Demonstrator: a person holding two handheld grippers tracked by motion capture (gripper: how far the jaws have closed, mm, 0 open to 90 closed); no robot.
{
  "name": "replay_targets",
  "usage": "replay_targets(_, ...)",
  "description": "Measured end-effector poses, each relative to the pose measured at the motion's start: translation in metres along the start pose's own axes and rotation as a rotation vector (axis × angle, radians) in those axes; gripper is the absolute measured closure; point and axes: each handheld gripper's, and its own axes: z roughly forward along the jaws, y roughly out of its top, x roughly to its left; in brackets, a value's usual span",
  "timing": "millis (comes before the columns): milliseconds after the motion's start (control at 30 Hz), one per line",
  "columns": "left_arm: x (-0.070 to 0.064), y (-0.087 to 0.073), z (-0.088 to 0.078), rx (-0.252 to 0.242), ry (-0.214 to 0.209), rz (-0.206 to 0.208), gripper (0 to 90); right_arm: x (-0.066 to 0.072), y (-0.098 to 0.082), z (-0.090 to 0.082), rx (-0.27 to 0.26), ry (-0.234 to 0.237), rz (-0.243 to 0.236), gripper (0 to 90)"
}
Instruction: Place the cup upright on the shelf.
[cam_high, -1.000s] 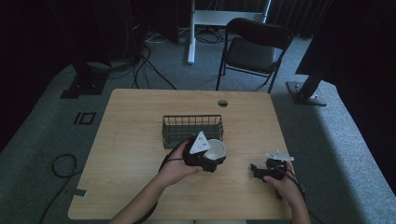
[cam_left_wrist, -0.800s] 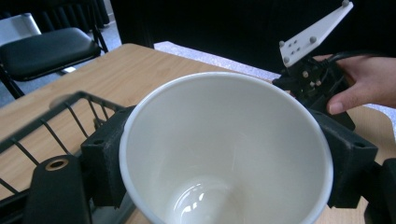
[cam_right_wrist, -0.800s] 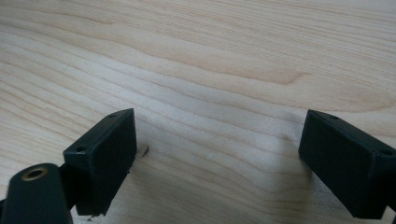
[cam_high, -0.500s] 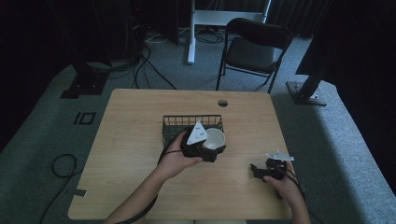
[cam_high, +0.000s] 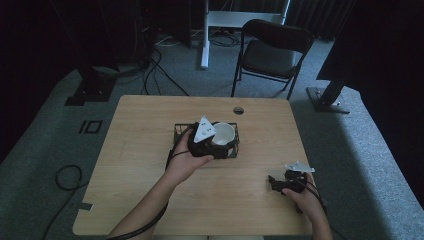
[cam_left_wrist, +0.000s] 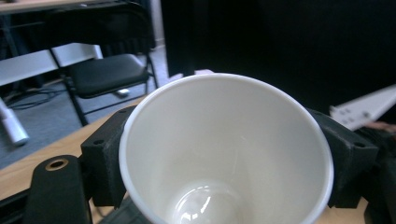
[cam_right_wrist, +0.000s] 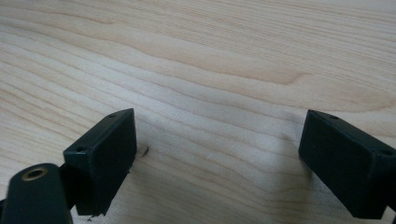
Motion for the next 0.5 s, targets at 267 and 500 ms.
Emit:
replay_targets(267,0.015,0.007,-0.002,-0.023,0.109,-0.073,20.4,0.000,0.000,0.000,0.000,0.000,0.000,10.9)
replay_targets(500,0.032,0.002,0.001,-0.019,0.217,-0.113,20.4,0.000,0.000,0.000,-0.002,0.000,0.001,10.9)
